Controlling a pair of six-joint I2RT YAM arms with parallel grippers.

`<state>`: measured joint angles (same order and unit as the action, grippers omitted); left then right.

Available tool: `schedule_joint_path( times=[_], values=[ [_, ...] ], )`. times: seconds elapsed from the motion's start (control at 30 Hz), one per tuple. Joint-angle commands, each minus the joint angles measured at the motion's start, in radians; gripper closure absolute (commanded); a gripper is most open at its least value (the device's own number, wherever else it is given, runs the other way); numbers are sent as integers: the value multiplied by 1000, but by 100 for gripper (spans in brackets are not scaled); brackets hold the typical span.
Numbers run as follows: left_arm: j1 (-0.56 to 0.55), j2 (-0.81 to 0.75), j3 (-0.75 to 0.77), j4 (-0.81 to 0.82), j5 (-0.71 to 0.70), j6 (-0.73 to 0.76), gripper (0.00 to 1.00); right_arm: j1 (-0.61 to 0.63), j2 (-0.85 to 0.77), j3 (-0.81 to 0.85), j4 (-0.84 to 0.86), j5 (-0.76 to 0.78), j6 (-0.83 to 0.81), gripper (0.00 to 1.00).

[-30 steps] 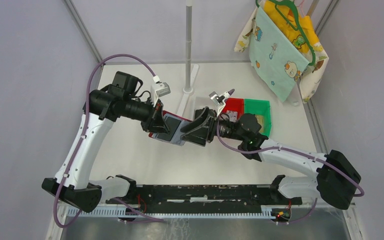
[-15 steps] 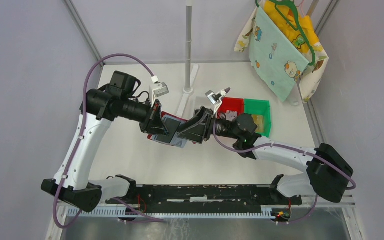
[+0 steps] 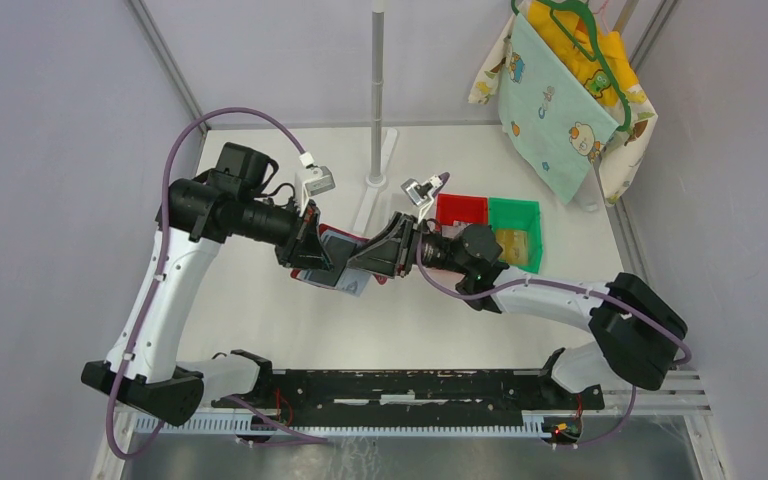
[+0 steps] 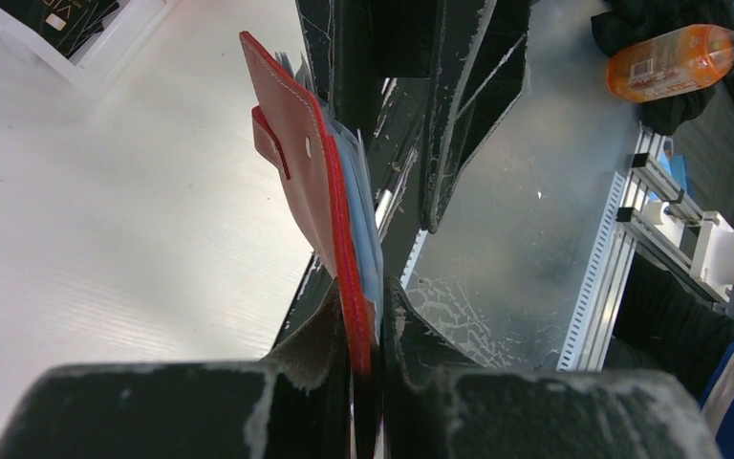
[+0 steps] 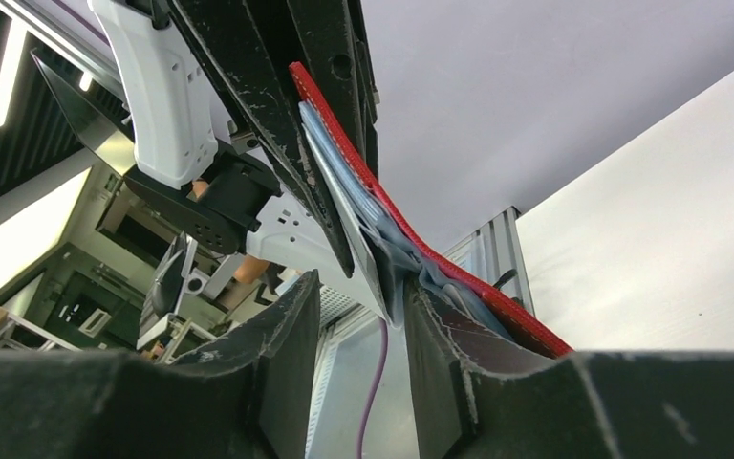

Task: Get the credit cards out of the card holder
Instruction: Remove the credit card from the card holder.

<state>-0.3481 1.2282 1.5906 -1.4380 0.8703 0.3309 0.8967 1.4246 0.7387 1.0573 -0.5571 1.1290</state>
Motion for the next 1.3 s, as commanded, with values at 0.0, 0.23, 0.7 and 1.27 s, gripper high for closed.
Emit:
schedule_joint_path(
  times=[0.0, 0.23, 0.7, 1.27],
  values=[
    [-17, -2, 1, 21, 30, 26, 87, 15, 4, 88, 222, 39, 51, 60],
    [-18, 1, -6, 53, -25, 0, 80, 21, 24, 108, 226, 48, 58, 72],
    [-16, 19, 68, 23, 33, 11, 78, 20, -28, 9, 268, 65, 42, 100],
    [-2, 18, 92, 12, 36, 30, 81, 21, -104, -97, 293, 98, 1, 100]
  ],
)
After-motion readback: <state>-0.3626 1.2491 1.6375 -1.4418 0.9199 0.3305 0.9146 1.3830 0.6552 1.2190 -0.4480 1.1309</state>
